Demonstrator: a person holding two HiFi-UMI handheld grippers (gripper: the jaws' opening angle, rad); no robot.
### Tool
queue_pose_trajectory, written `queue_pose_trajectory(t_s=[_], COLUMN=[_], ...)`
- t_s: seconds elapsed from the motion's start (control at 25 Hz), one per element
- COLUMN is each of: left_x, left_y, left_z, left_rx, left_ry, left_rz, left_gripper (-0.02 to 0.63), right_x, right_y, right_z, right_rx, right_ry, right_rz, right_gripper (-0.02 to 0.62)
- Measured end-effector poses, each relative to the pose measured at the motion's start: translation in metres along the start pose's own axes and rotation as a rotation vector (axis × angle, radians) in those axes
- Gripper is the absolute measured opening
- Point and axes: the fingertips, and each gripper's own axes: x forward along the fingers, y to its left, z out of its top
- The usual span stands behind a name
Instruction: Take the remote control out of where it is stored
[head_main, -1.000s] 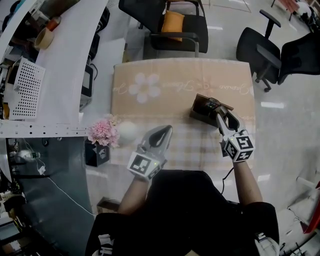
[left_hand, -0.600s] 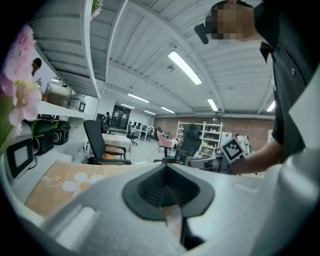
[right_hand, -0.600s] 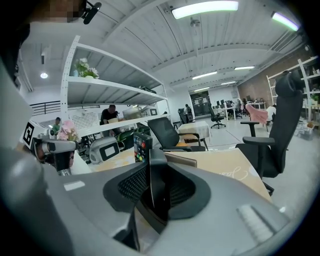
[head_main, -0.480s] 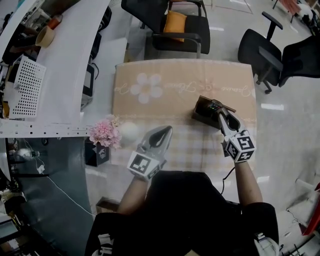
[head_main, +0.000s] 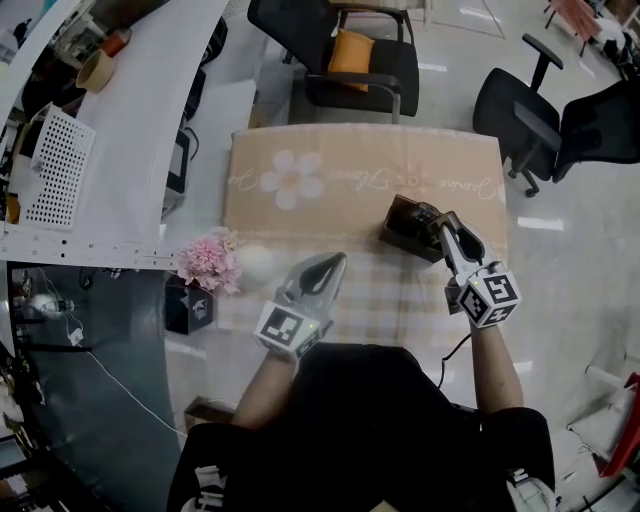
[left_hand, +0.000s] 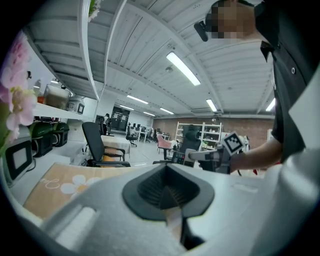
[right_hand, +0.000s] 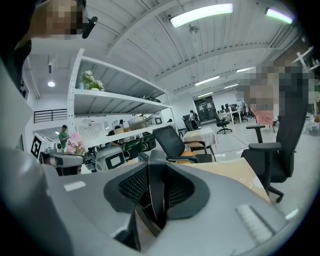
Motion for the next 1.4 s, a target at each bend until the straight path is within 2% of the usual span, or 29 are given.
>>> queue_pose_trajectory(t_s=[0.48, 0.72, 0.92, 1.12, 1.4], left_x=[-0.005, -0.011, -0.021, -0.036, -0.075], left_y=[-0.027, -0.039, -0.05, -0.052, -0.036], left_z=[0.012, 0.012, 0.01, 0.001, -0.007], left_rx=[0.016, 0.017, 0.015, 0.003, -0.011], left_ry=[-0.027, -0.031, -0.032, -0.024, -0.018], left_rz=[0.015, 0.03, 0.045, 0.081, 0.19], left_gripper=[0.0, 0.0, 0.0, 0.0, 0.0], right_x=[-0.038, -0.057, -0.065, -0.059, -0.028], right_y=[0.014, 0.03, 0.047, 0.08, 0.132], right_z=[0.052, 0.062, 0.055, 0.023, -0.013], right_rx=[-0.005, 0.006, 0.031, 0.028, 0.054], right_ry=[-0.132, -0.179, -0.168, -0.082, 0.036], right_rz=[0.043, 0.097, 0.141, 0.213, 0.356], right_gripper=[0.098, 0.098, 0.098, 0.098, 0.098])
